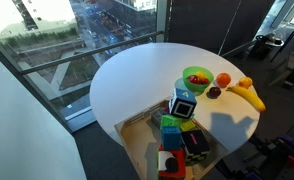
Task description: Pick up the yellow banana toy and put it in the green bowl
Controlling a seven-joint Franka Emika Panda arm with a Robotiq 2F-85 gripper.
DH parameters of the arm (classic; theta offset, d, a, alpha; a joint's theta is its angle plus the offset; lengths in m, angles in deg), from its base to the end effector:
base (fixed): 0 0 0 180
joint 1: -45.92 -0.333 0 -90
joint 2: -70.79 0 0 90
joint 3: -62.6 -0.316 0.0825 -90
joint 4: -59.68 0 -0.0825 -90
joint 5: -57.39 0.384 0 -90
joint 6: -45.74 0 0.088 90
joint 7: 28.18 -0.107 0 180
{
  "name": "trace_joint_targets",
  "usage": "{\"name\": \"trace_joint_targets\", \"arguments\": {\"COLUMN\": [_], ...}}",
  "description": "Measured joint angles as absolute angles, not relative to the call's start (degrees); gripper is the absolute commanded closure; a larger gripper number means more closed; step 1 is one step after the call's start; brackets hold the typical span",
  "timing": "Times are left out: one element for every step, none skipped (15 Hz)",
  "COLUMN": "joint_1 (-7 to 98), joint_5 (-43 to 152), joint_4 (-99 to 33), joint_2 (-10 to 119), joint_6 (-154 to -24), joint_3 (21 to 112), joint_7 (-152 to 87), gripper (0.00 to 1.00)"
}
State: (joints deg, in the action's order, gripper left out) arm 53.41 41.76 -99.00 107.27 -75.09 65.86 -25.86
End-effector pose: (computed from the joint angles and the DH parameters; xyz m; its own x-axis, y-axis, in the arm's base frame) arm 0.3260 -0.0730 0.3930 0.9990 0.0032 -0.0439 0.0116 -0.9810 0.1936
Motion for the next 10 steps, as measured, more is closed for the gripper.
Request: {"name": "trace_joint_targets", "arguments": {"joint_1": [53.4,53.4,53.4,53.4,53.5,53.6,53.8,54.2,54.7,55.2], "joint_5": [41.9,42.1,42.3,42.5,42.8,43.0,43.2,43.4,43.6,43.8], "joint_4": [-98.8,-98.6,-98.3,-98.0,-97.7,-97.4,-97.1,-96.9,-96.7,-96.5], "joint_2": [106.6,105.9,105.0,104.1,102.9,101.8,100.6,99.3,97.9,96.5], "joint_6": [-76.0,-76.8,-77.7,-78.6,-79.4,-80.4,-81.4,-82.5,-83.6,-84.6], "joint_3": [66.5,67.1,67.7,68.3,68.9,69.4,69.9,70.2,70.5,70.7], "joint_7": [-25.9,-25.9,-25.9,-25.9,-25.9,-25.9,-25.9,-26.2,-26.5,-26.8], "gripper": [0.0,0.0,0.0,0.0,0.0,0.0,0.0,0.0,0.0,0.0]}}
